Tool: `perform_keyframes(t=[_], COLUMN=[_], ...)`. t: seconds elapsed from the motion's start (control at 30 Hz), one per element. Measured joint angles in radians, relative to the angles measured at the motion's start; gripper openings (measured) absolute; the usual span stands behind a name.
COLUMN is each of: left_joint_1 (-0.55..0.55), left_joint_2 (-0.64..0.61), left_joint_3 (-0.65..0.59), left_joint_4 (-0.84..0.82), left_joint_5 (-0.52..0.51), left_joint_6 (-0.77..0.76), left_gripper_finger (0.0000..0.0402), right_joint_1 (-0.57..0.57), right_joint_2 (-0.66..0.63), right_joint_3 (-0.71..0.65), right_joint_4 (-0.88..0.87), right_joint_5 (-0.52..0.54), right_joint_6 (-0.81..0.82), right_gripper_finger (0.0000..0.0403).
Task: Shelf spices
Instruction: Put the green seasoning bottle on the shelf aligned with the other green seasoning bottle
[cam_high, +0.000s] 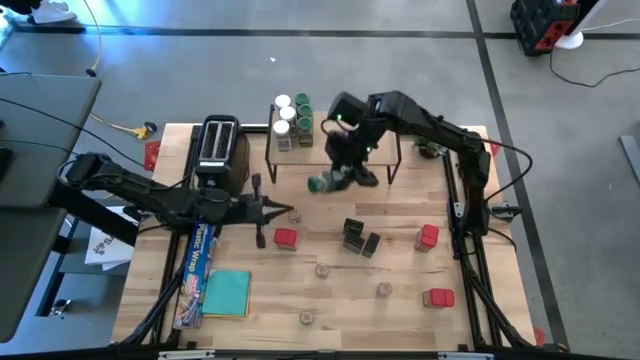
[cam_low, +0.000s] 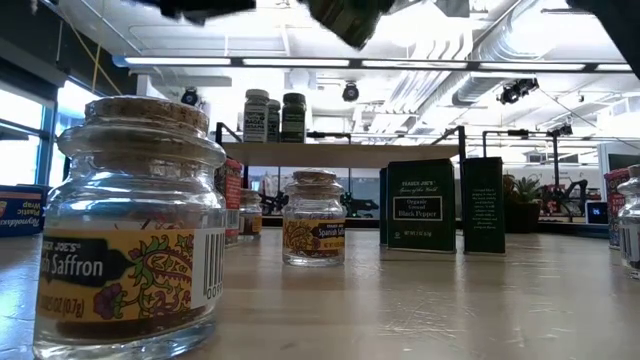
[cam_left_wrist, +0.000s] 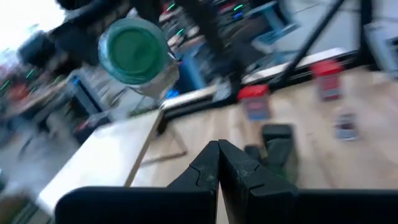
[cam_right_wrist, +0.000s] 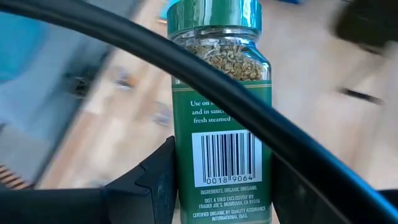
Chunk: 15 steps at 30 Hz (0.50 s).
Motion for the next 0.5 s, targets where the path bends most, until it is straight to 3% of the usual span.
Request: perform_keyframes(t=[0.13,0.33,0.5], left_joint_1=[-0.046,-0.11,-0.131], left_joint_2=[-0.032,-0.013,0.095], left_joint_3=[0.0,0.009,0.058], left_joint_4=[0.023,0.049,0.04], left_joint_5=[0.089,0.163,0.075], left_joint_6=[0.076,0.17,0.236], left_gripper_finger=[0.0046,0.0172,0.0259], right_joint_1=[0.082,0.181,0.197], right_joint_2=[-0.018,-0.064,-0.119], right_joint_3=[-0.079,-0.356,-0.569], right_joint_4=[0.024,0.274,0.581], right_joint_5=[-0.075,-0.176,-0.172], right_joint_6=[0.013,0.082,0.233], right_gripper_finger=[0.0189,0.0189,0.0189])
